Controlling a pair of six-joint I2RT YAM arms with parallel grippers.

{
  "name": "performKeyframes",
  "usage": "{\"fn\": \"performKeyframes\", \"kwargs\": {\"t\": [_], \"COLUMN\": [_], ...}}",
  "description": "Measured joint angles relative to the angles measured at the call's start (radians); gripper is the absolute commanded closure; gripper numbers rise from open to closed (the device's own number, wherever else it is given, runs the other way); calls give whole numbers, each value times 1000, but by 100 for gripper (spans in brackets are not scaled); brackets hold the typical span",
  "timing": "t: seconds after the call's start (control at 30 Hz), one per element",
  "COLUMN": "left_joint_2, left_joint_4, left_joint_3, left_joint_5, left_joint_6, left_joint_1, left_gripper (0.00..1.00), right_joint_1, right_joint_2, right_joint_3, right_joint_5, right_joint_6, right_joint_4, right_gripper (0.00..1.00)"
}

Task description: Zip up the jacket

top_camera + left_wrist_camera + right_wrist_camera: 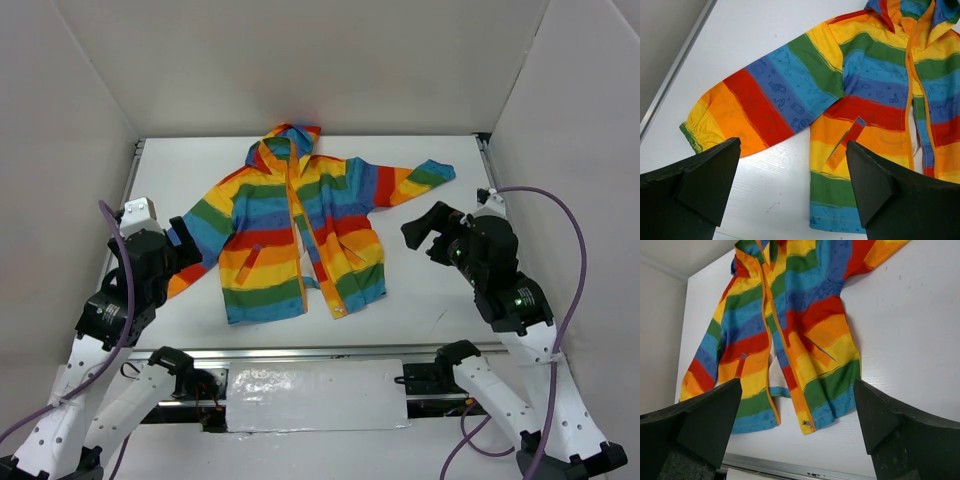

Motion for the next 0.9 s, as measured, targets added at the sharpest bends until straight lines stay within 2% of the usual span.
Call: {"fn": "performKeyframes", "kwargs": {"t": [0.2, 0.33, 0.4, 0.5, 0.6, 0.67, 0.77, 0.9], "left_joint_2": [0, 0, 0, 0, 1, 1, 0, 0], "left_joint_4": [0, 0, 1, 1, 2, 3, 4, 8], "left_joint_3": [0, 0, 0, 0, 0, 0, 0, 0], "left_joint_5": [0, 5, 9, 15, 22, 26, 32, 51], "left_joint_6": [0, 1, 1, 2, 2, 3, 4, 5], "left_joint_1": [0, 0, 0, 0, 1, 3, 3, 5], "left_gripper": [1, 1, 1, 1, 1, 1, 1, 1], "right_joint_1": [0, 12, 84, 299, 438, 452, 452, 460], "right_joint_2": [-6, -11, 38, 216, 475, 631, 801, 925], "right_joint_3": [-14, -145, -231, -256, -219, -188, -160, -146], "right_joint_5": [-70, -304, -386, -388, -398, -404, -420, -444], "right_joint_6": [0, 31, 58, 59, 41, 28, 23, 26], "right_joint_4": [22, 200, 310, 390, 457, 499, 559, 620], "right_gripper": [0, 0, 0, 0, 7, 13, 15, 16]}}
